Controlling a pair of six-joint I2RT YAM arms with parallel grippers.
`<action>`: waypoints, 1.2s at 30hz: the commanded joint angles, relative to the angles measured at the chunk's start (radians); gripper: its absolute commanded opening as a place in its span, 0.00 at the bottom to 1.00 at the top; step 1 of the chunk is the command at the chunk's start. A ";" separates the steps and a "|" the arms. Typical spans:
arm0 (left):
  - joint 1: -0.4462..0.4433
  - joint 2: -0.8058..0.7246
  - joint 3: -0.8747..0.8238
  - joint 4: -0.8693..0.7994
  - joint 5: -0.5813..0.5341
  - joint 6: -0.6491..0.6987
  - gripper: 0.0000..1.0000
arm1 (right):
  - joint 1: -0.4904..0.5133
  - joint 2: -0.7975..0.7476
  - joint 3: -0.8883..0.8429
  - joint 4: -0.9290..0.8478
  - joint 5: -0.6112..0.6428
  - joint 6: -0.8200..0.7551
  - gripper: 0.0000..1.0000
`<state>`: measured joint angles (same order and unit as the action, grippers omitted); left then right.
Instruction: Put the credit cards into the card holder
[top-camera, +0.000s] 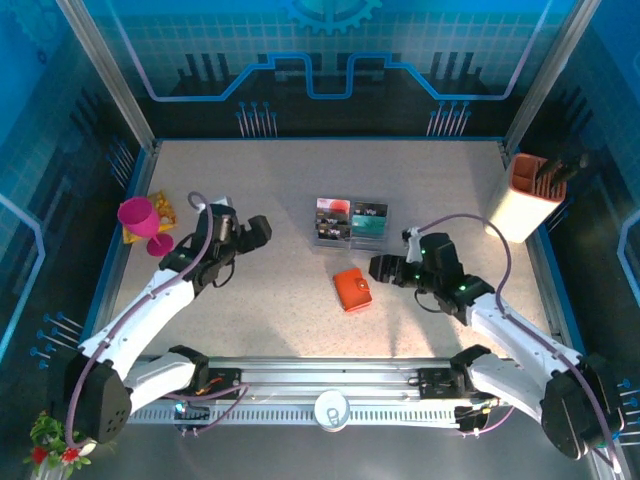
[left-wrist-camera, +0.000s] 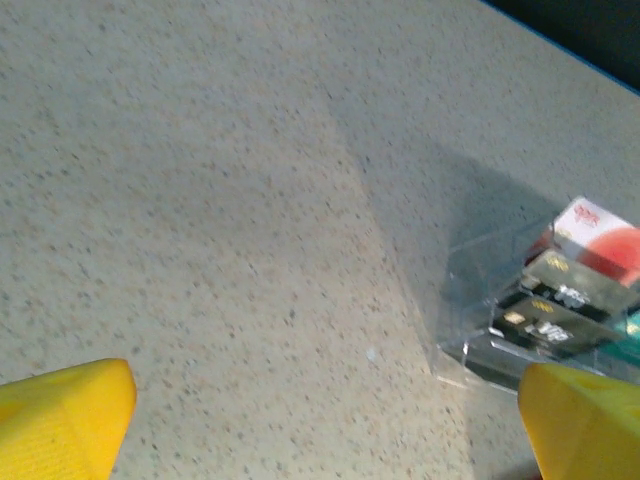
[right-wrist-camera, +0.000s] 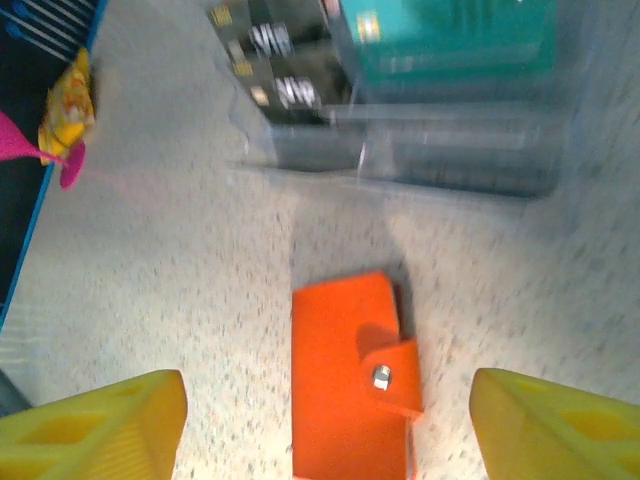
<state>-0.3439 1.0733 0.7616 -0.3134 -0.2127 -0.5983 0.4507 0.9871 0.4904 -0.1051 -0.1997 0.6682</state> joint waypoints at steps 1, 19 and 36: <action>-0.052 -0.021 -0.034 -0.046 -0.012 -0.071 0.99 | 0.047 0.029 -0.036 -0.015 -0.021 0.066 0.71; -0.249 0.138 -0.008 0.023 -0.037 -0.116 0.99 | 0.069 -0.010 -0.189 0.050 0.001 0.256 0.48; -0.318 0.197 -0.002 0.081 -0.039 -0.135 0.99 | 0.069 0.094 -0.207 0.192 -0.033 0.335 0.44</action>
<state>-0.6540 1.2602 0.7383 -0.2512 -0.2359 -0.7097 0.5060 1.0599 0.2913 0.0463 -0.2180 0.9806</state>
